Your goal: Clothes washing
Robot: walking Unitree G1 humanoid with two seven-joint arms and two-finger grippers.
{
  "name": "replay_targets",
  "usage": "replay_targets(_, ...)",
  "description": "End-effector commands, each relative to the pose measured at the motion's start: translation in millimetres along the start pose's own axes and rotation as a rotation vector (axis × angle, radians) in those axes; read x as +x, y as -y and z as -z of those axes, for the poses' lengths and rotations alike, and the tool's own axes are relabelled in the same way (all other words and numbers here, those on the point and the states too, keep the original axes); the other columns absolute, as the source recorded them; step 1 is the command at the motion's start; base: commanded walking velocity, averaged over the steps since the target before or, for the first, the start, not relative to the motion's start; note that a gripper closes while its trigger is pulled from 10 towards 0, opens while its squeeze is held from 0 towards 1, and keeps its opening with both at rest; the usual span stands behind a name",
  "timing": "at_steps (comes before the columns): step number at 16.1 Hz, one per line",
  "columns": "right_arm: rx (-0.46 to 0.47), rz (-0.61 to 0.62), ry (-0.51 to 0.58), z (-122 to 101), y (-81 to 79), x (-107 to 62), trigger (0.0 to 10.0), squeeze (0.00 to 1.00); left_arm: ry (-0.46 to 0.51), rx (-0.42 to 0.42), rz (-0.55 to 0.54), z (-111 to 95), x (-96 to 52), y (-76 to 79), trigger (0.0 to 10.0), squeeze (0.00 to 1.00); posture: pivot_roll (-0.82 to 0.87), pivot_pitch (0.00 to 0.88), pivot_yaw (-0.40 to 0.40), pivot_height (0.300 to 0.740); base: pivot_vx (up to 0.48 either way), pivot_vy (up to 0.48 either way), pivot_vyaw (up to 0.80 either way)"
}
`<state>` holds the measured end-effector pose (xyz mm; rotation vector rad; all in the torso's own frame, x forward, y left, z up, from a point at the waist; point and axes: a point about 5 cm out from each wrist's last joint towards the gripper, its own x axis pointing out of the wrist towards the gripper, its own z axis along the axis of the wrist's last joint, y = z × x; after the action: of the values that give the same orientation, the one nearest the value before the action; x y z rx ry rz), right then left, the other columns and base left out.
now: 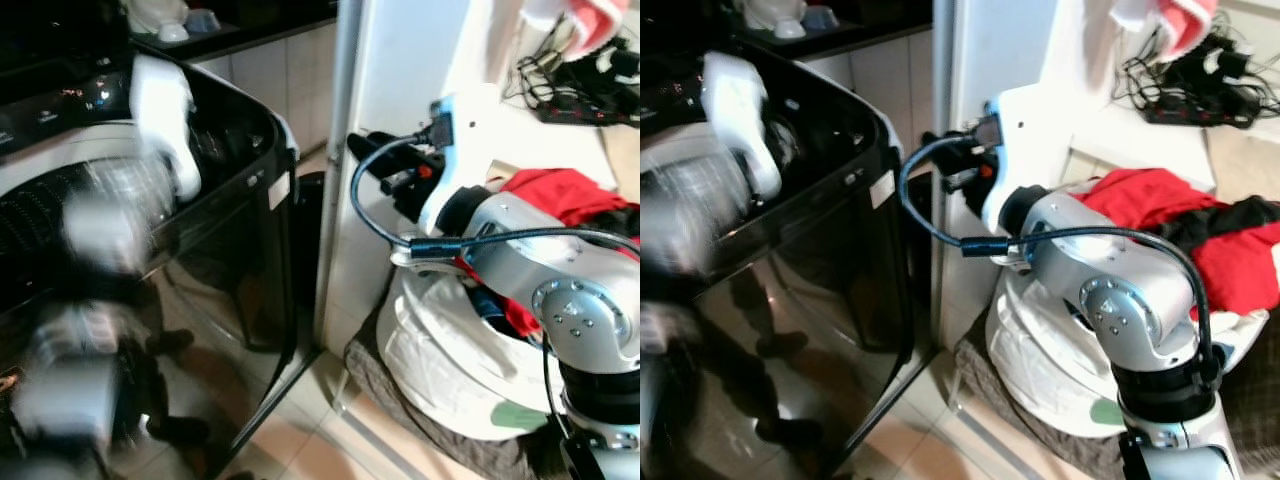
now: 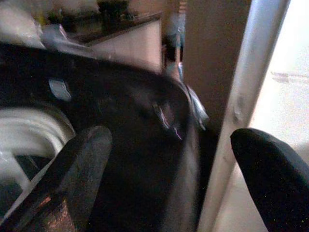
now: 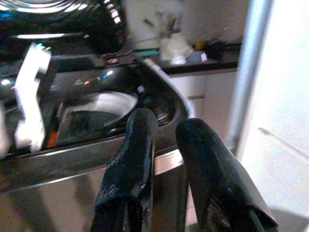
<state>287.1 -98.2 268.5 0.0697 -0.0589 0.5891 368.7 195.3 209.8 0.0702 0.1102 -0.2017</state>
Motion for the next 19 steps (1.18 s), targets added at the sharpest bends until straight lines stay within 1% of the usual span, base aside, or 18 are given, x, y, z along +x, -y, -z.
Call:
replay_targets(1,-0.020,0.056,0.009,0,9.1,-2.1,10.0,0.00,0.083,0.041,-0.044,-19,-8.3,0.8,10.0,0.00,-0.05,0.000,-0.050,0.740,0.000,0.000,0.00)
replay_targets(2,-0.024,0.064,0.006,1,11.0,-2.3,10.0,0.00,0.103,0.062,-0.041,-22,-9.9,3.8,10.0,0.00,-0.05,0.000,-0.050,0.740,0.000,0.000,0.00)
replay_targets(3,-0.029,0.082,0.020,1,13.8,-3.9,10.0,0.00,0.228,0.117,-0.020,-37,-15.7,16.4,10.0,0.00,-0.05,0.000,-0.025,0.740,0.000,0.000,0.00)
replay_targets(4,-0.037,0.096,0.029,4,15.9,-6.6,10.0,0.00,0.305,0.079,0.019,-42,-21.8,30.6,10.0,0.00,-0.06,0.000,-0.025,0.740,0.000,0.000,0.00)
replay_targets(5,-0.094,0.153,-0.004,13,19.2,-8.5,10.0,0.00,0.304,0.057,0.023,-36,-25.7,37.4,10.0,0.00,-0.07,0.000,-0.017,0.740,0.000,0.000,0.00)
replay_targets(6,-0.104,0.188,0.015,14,20.0,-8.9,10.0,0.00,0.295,0.020,0.058,-33,-31.4,43.1,10.0,0.00,-0.07,0.000,-0.008,0.740,0.000,0.000,0.00)
replay_targets(7,-0.104,0.219,0.033,14,20.9,-9.0,10.0,0.00,0.310,-0.017,0.052,-29,-35.3,43.8,10.0,0.00,-0.07,0.000,-0.009,0.740,0.000,0.000,0.00)
replay_targets(8,-0.100,0.258,0.026,17,25.8,-10.7,10.0,0.00,0.312,-0.003,0.034,-26,-38.5,46.0,10.0,0.00,-0.05,0.000,-0.021,0.740,0.000,0.000,0.00)
replay_targets(9,-0.098,0.273,0.017,19,28.1,-10.5,10.0,0.00,0.314,-0.014,0.039,-26,-40.8,46.5,10.0,0.00,-0.04,0.000,-0.025,0.740,0.000,0.000,0.00)
replay_targets(10,-0.102,0.309,-0.022,27,33.6,-9.8,10.0,0.00,0.323,-0.045,0.011,-26,-44.7,45.5,10.0,0.00,-0.04,0.000,-0.026,0.740,0.000,0.000,0.00)
replay_targets(11,-0.112,0.335,-0.057,34,36.8,-9.2,10.0,0.00,0.324,-0.065,0.030,-23,-47.7,44.9,10.0,0.00,-0.04,0.000,-0.027,0.740,0.000,0.000,0.00)
replay_targets(12,-0.170,0.431,-0.140,44,56.0,-14.0,10.0,0.64,0.292,-0.116,0.133,-16,-55.9,54.2,10.0,0.00,-0.03,0.000,-0.039,0.740,0.000,0.000,0.00)
replay_targets(13,-0.167,0.531,-0.154,44,73.9,-22.1,10.0,1.00,0.269,-0.097,0.144,-12,-58.1,56.9,10.0,0.00,-0.03,0.000,-0.045,0.740,0.000,0.000,0.00)
replay_targets(14,-0.176,0.582,-0.162,43,84.7,-28.0,10.0,1.00,0.261,-0.084,0.146,-9,-59.4,57.9,10.0,0.00,-0.03,0.000,-0.046,0.740,0.000,0.000,0.00)
replay_targets(15,-0.185,0.611,-0.158,40,90.4,-31.9,10.0,1.00,0.255,-0.073,0.152,-8,-60.1,58.5,10.0,0.00,-0.04,0.000,-0.034,0.740,0.000,0.000,0.00)
replay_targets(16,-0.185,0.641,-0.143,35,97.6,-37.5,10.0,1.00,0.240,-0.058,0.215,-3,-60.7,64.4,10.0,0.00,-0.05,0.000,-0.024,0.740,0.000,0.000,0.00)
replay_targets(17,-0.187,0.675,-0.143,35,102.2,-41.1,10.0,1.00,0.229,-0.036,0.257,2,-61.9,68.5,10.0,0.00,-0.06,0.000,-0.026,0.740,0.000,0.000,0.00)
replay_targets(19,-0.162,0.773,-0.158,36,116.7,-52.3,10.0,1.00,0.171,0.019,0.403,11,-68.9,81.8,10.0,0.00,-0.05,0.000,-0.026,0.740,0.000,0.000,0.00)
